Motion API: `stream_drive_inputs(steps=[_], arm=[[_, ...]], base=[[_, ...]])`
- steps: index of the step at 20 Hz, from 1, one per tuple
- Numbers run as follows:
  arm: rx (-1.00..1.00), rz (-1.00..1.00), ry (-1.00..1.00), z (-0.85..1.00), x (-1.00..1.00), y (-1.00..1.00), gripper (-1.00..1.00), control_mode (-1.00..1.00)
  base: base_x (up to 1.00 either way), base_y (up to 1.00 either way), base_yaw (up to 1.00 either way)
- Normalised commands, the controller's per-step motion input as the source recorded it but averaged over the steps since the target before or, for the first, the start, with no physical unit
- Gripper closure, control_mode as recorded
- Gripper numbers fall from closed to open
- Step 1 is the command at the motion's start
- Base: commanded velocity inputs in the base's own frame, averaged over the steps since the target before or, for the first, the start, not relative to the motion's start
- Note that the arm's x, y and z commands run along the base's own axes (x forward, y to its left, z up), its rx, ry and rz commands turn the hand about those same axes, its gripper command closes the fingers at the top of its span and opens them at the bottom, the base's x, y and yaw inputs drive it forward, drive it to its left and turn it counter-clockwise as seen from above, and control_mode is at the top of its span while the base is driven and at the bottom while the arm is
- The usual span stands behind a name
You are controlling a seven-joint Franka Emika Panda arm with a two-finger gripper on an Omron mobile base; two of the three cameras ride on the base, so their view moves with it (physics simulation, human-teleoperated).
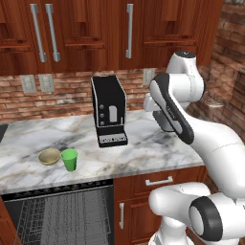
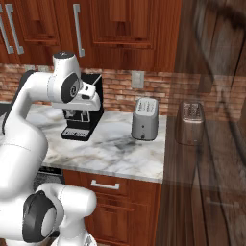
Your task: Pick up the cup and bowl from the counter, place them in the dishwasher, and close the dishwasher door.
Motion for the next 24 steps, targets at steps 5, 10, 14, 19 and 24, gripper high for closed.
stream_drive_inputs(steps=[5,10,14,19,24], arm=[[0.0,0.0,0.0,0.0,-0.04,0.0,-1.0,-1.0],[0.05,0.0,0.0,-0.04,-0.17,0.0,-1.0,-1.0],[0.08,0.0,0.0,-0.14,-0.25,0.0,-1.0,-1.0],[0.06,0.0,0.0,-0.19,-0.26,0.0,-1.0,-1.0],[0.03,0.0,0.0,-0.22,-0.21,0.02,-1.0,-1.0]], base=[[0.0,0.0,0.0],[0.0,0.0,0.0],[0.0,0.0,0.0],[0.0,0.0,0.0],[0.0,0.0,0.0]])
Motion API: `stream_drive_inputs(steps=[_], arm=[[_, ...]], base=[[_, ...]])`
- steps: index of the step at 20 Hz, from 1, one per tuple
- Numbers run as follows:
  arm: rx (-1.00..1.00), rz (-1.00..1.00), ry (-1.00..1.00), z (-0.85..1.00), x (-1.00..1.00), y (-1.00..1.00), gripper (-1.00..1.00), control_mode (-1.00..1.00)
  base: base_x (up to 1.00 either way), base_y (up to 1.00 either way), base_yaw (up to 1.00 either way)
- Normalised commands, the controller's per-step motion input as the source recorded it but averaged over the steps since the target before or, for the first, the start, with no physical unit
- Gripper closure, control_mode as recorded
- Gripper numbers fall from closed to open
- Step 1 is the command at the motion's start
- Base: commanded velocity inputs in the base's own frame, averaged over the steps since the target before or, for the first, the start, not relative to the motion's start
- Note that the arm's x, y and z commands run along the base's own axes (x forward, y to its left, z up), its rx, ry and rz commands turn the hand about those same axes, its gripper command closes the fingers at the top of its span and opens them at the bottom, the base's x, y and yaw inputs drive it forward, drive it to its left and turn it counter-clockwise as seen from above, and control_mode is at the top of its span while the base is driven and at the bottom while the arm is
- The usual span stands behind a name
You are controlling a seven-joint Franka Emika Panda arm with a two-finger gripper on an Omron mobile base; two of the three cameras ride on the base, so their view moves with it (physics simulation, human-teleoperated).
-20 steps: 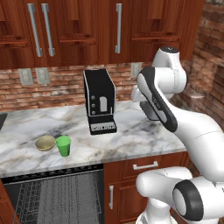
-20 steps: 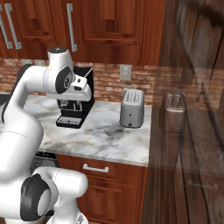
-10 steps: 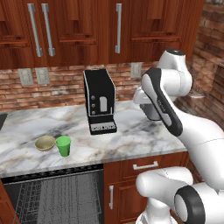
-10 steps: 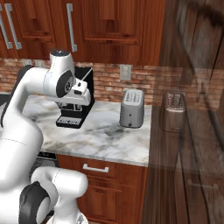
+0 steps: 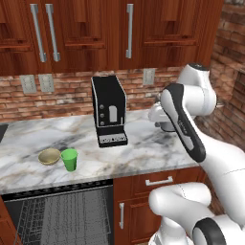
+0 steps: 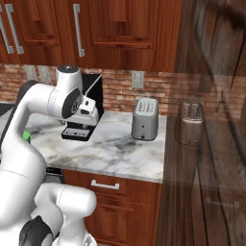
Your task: Pick up the cup and bowl from the counter, place them in the dishwasher, and close the dishwasher door.
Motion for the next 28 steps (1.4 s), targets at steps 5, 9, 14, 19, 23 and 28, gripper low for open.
stream_drive_inputs(steps=[5,9,14,19,23,28], arm=[[0.0,0.0,0.0,-0.2,-0.15,0.13,-1.0,-1.0],[0.0,0.0,-0.01,-0.16,-0.15,0.28,-1.0,-1.0],[0.0,0.0,-0.02,-0.15,-0.12,0.39,-1.0,-1.0],[0.0,0.0,-0.03,-0.16,-0.03,0.39,-1.0,-1.0],[0.0,0.0,-0.02,-0.16,0.0,0.38,-1.0,-1.0],[0.0,0.0,-0.01,-0.18,0.0,0.35,-1.0,-1.0]], base=[[0.0,0.0,0.0],[0.0,0.0,0.0],[0.0,0.0,0.0],[0.0,0.0,0.0],[0.0,0.0,0.0],[0.0,0.0,0.0]])
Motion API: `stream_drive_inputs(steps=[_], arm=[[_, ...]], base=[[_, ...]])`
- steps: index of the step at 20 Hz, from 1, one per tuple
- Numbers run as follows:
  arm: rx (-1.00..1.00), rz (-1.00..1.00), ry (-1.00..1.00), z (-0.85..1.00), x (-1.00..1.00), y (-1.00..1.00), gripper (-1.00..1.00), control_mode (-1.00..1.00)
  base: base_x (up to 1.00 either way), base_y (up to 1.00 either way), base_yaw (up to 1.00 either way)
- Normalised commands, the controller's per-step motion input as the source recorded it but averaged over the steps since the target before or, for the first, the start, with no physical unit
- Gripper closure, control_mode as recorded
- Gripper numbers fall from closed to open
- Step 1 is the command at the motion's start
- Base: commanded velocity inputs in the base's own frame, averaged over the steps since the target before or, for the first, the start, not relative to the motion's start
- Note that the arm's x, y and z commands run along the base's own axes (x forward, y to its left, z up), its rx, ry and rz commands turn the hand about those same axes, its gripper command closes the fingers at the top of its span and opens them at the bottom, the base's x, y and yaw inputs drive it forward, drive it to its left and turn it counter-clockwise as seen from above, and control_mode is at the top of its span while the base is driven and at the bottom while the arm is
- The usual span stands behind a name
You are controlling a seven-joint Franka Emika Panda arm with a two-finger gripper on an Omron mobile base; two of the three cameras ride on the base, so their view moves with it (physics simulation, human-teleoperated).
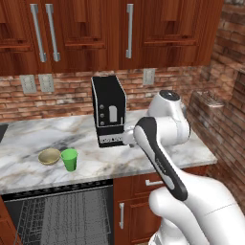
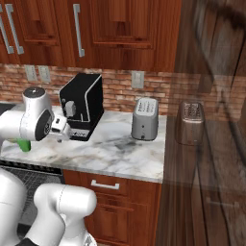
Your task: Pick up the cup and bowl from the counter, place them in the dishwasher, and close the dishwasher door.
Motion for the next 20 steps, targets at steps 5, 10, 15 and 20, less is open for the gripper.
stream_drive_inputs(steps=[5,10,15,20], arm=[[0.0,0.0,0.0,-0.16,0.01,0.29,-1.0,-1.0],[0.0,-0.01,0.0,-0.14,0.08,0.28,-1.0,-1.0],[0.0,-0.03,0.0,-0.11,0.14,0.28,-1.0,-1.0],[0.0,-0.03,0.0,-0.11,0.2,0.27,-1.0,-1.0]], base=[[0.0,0.0,0.0],[0.0,0.0,0.0],[0.0,0.0,0.0],[0.0,0.0,0.0]])
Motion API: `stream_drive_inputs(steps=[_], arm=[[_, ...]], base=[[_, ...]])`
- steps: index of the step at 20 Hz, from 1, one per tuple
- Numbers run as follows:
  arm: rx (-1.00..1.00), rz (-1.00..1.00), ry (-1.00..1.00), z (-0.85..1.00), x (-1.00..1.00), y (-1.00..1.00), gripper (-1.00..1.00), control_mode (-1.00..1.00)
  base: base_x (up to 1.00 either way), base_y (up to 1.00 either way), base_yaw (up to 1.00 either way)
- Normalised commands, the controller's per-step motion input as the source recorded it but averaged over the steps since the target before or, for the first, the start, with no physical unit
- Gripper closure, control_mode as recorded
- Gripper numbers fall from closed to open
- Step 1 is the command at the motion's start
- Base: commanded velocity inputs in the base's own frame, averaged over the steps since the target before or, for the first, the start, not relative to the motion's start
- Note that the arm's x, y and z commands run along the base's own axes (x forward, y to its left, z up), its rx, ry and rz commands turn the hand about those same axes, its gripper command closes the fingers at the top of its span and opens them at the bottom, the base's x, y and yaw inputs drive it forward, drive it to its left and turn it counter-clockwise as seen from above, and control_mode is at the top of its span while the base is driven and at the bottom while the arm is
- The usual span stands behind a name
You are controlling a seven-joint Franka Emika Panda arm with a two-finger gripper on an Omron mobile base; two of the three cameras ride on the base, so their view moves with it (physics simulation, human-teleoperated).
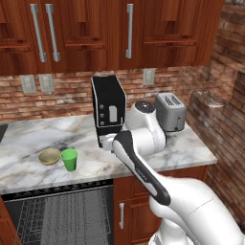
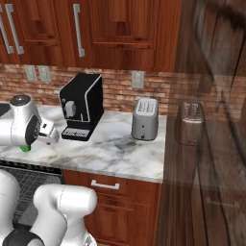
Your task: Pick up the cup and bowl from the counter, place them in the dishwasher, and close the dishwasher door.
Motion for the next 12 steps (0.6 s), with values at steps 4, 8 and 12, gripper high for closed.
stream_drive_inputs(steps=[4,8,12], arm=[[0.0,-0.02,0.0,-0.13,0.24,0.26,-1.0,-1.0],[0.0,-0.02,0.0,-0.15,0.22,0.27,-1.0,-1.0],[0.02,-0.01,0.0,-0.13,0.18,0.24,-1.0,-1.0]], base=[[0.0,0.0,0.0],[0.0,0.0,0.0],[0.0,0.0,0.0]])
